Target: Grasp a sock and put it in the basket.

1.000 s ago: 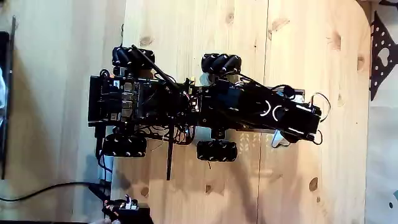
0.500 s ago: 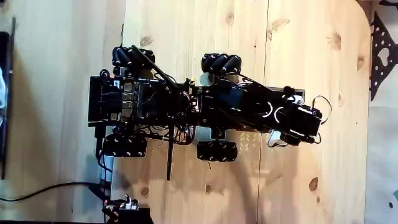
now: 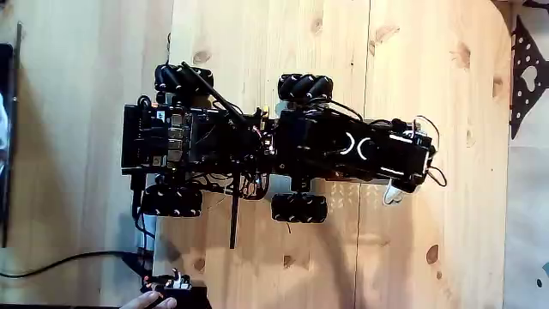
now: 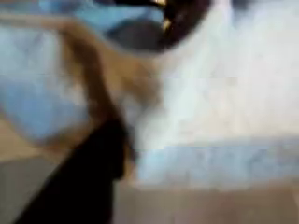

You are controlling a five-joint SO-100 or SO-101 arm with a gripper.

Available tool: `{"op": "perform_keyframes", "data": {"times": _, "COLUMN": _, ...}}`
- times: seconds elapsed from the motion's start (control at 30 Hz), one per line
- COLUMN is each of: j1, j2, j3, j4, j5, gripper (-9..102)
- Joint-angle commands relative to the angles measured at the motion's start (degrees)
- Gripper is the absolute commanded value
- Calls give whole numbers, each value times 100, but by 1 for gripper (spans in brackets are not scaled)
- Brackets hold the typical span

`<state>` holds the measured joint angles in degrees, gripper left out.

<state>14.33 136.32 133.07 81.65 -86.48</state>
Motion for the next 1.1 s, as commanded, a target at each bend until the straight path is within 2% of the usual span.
{"op": "perform_keyframes", "data": {"times": 0.0, "j1": 229, "j2": 97, "j3": 457, "j4": 1564, "j5": -360, "gripper": 40}}
{"op": "perform_keyframes", "data": {"times": 0.77, "j1": 396, "j2": 562, "j3": 448, "j4": 1327, "j5": -949, "gripper": 40}}
{"op": "perform_keyframes", "data": {"times": 1.07, "j1": -343, "j2": 1134, "j3": 404, "j4": 1327, "j5": -879, "gripper": 40}}
